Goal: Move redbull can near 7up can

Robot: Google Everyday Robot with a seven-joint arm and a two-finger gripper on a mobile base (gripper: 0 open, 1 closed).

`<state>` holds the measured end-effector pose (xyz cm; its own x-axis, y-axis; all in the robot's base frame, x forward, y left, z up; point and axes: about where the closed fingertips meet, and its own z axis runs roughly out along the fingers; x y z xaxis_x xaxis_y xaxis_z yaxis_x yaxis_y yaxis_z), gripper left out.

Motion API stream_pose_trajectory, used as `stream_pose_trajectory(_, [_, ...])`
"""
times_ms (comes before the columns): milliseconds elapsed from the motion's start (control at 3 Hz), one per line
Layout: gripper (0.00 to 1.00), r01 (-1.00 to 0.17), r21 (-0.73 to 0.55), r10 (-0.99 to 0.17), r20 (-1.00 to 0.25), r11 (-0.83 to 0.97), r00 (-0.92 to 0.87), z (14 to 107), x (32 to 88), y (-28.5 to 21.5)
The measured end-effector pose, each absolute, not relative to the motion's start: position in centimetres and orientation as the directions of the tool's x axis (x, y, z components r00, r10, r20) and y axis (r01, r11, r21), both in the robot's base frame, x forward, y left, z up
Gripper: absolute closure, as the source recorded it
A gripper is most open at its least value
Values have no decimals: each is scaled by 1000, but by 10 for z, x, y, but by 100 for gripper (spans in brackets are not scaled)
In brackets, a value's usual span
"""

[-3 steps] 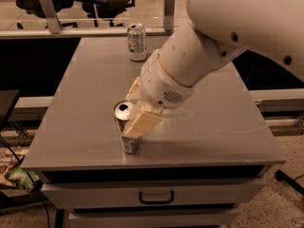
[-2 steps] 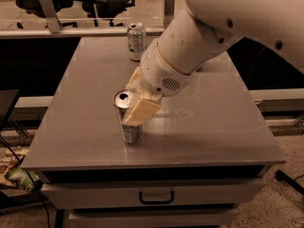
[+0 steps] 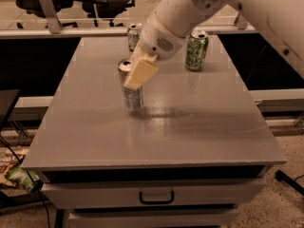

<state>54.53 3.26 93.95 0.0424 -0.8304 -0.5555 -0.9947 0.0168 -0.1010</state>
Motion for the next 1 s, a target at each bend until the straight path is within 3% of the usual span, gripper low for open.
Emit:
stream_pose_trajectory(333, [100,-996,-25,-832,-552,91,-62,933,600,33])
stream_pose_trajectory(1000, [100,-924,-13,-738,-606,382,-296,953,704,13])
